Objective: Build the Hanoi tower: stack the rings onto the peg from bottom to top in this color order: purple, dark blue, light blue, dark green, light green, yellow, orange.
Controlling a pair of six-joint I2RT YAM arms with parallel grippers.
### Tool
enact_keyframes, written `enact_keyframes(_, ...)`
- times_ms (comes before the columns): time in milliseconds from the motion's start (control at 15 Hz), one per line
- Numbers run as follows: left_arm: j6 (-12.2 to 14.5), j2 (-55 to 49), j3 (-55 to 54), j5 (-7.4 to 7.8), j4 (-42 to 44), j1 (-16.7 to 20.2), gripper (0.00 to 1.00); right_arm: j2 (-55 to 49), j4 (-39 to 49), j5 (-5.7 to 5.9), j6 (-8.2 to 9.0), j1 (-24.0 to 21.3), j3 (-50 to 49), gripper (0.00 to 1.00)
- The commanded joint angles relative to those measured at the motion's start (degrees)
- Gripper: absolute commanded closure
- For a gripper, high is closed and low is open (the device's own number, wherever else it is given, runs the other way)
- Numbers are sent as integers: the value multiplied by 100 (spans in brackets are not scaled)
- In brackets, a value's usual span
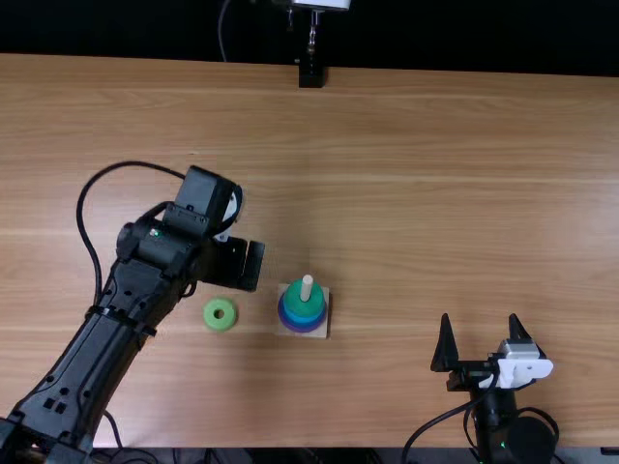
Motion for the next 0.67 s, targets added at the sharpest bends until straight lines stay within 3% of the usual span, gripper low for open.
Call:
enact_keyframes(0,350,-324,-346,-7,123,-1,0,-40,-25,-35,11,-61,-36,0)
enact_keyframes(133,1172,-332,-742,-17,155,8,0,-40,-14,-35,1,-61,-36,0)
enact_keyframes(200,1320,-332,-918,-7,176,-1,0,-40,-14,-35,1,-52,-36,0)
enact_keyframes(600,1352,-174,-1463,-17,703,-19,0,-40,-25,-35,11,-61,-36,0)
